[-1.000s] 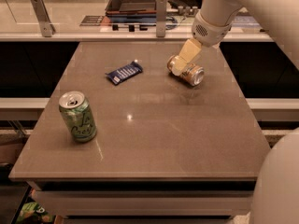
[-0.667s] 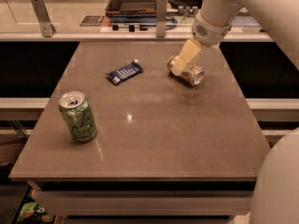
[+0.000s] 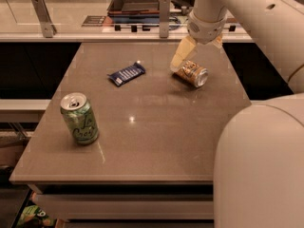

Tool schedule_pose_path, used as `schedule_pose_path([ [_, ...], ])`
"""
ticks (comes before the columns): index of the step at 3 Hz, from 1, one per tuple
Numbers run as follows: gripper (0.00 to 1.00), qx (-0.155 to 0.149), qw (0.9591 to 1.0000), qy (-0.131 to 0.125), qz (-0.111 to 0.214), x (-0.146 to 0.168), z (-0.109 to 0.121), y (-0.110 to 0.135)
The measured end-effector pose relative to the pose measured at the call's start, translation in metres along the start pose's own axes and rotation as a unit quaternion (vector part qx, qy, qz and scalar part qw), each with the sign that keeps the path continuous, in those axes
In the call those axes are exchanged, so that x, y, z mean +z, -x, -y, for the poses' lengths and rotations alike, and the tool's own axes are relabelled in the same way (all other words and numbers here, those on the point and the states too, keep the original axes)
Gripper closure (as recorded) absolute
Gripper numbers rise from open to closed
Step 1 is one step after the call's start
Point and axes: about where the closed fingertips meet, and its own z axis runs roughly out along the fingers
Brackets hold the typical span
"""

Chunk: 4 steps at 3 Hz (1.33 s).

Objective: Place orange can upright

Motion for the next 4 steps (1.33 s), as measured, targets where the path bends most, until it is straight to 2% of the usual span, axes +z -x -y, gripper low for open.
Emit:
schedule_pose_path([
  [1, 0.00, 0.028, 0.9993, -0.012, -0.023, 0.008, 0.004, 0.007],
  [2, 0.00, 0.033, 0.9990, -0.004, -0.031, 0.019, 0.004, 0.007],
  [4, 0.00, 0.012, 0.9988, 0.034, -0.034, 0.036, -0.002, 0.009],
])
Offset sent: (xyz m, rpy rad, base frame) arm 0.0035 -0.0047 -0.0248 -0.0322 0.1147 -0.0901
